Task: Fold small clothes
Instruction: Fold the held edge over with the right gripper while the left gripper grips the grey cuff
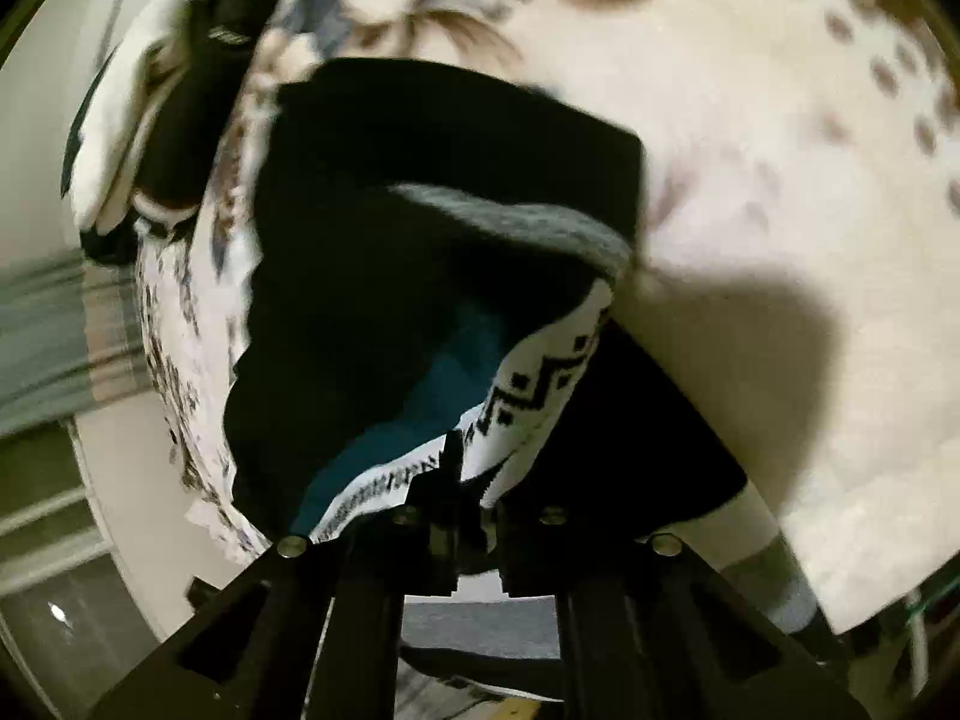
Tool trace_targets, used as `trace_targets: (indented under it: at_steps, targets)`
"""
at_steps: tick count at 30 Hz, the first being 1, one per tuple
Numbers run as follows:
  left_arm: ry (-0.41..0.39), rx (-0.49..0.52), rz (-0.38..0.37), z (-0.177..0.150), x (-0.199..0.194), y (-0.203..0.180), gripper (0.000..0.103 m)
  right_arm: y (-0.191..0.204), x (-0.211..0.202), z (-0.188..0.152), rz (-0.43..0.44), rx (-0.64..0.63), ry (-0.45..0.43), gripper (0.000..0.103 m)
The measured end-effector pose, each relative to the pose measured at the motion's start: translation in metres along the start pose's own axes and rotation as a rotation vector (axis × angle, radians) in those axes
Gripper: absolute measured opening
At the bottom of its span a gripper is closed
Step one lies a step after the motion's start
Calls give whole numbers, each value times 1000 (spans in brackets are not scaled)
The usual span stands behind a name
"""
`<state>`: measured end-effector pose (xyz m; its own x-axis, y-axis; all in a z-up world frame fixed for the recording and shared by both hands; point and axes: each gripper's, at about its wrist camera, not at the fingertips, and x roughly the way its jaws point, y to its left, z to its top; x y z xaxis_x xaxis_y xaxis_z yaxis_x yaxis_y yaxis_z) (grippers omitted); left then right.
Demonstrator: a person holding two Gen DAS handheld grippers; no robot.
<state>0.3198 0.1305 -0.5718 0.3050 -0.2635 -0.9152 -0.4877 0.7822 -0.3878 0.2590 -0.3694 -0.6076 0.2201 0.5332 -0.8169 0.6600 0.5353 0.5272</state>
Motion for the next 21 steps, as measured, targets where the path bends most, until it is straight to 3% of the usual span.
trace_targets:
  at_steps: [3,6,8,9,10,11,12,13,15,20,21]
  targets:
    - [-8,20,27,6,-15,16,3,11,-22,-10,-9,-46,-12,8]
    - [57,-30,33,8,-3,37,5,8,-22,-12,-59,-58,22,8]
    - [89,-92,-30,5,-2,47,7,-5,-12,-12,-111,-48,79,10]
    - [96,-109,-55,2,-3,49,19,-9,-8,-11,-118,-33,98,16]
    - [106,-125,-85,-1,-5,48,44,-12,-6,-11,-113,-9,105,24]
    - [111,-146,-140,-5,-5,47,57,-14,-5,-12,-100,7,108,31]
    - [109,-169,-181,-9,-5,47,65,-15,-3,-15,-80,13,108,50]
    - [109,-198,-220,-13,-2,46,65,-15,-1,-18,-60,16,103,60]
    - [134,-240,-251,-17,12,41,65,-15,5,-25,-33,23,105,61]
    - [114,-276,-184,-19,43,28,63,-16,33,-28,-2,85,108,61]
    - [88,-272,-175,-19,42,27,55,-13,37,-27,11,92,92,61]
